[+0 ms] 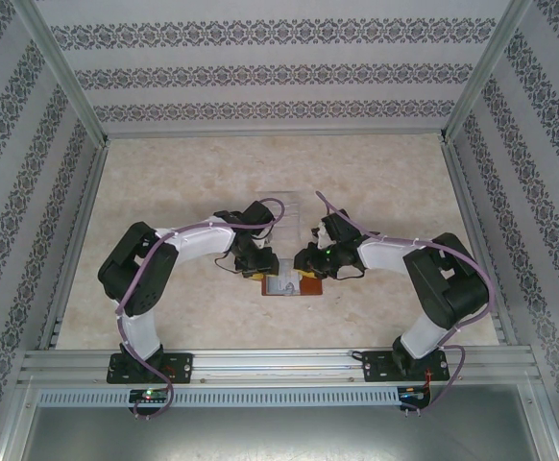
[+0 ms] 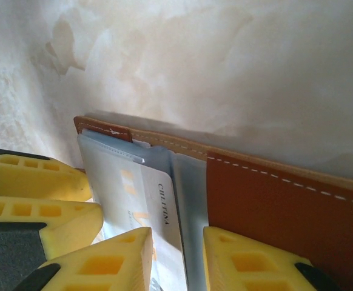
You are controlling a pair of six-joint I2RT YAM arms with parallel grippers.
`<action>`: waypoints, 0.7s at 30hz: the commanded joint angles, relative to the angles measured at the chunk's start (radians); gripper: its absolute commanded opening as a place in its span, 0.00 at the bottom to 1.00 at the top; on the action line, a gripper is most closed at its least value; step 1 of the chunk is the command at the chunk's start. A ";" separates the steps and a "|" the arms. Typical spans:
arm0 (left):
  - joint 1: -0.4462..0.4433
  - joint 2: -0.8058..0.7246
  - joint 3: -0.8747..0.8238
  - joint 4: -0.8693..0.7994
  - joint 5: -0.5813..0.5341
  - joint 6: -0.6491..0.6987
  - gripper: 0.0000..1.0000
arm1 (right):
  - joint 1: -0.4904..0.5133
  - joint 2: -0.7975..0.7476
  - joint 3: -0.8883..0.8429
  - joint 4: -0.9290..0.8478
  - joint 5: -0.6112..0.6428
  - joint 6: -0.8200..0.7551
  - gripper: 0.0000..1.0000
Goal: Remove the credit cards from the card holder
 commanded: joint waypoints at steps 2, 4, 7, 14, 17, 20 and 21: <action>-0.012 0.038 0.021 -0.056 -0.043 0.012 0.38 | -0.011 0.031 -0.011 0.021 -0.052 -0.038 0.29; -0.012 0.045 0.022 -0.062 -0.047 0.015 0.38 | -0.012 0.044 -0.009 0.029 -0.077 -0.043 0.29; -0.012 0.051 0.022 -0.069 -0.053 0.019 0.38 | -0.013 0.052 -0.015 0.052 -0.102 -0.045 0.28; -0.012 0.060 0.021 -0.074 -0.054 0.022 0.37 | -0.018 0.069 -0.025 0.094 -0.140 -0.047 0.26; -0.012 0.060 0.020 -0.074 -0.054 0.022 0.36 | -0.022 0.076 -0.029 0.101 -0.143 -0.047 0.25; -0.012 0.060 0.019 -0.076 -0.059 0.022 0.33 | -0.026 0.076 -0.035 0.106 -0.142 -0.046 0.23; -0.012 0.059 0.016 -0.073 -0.061 0.021 0.32 | -0.028 0.076 -0.035 0.104 -0.142 -0.048 0.22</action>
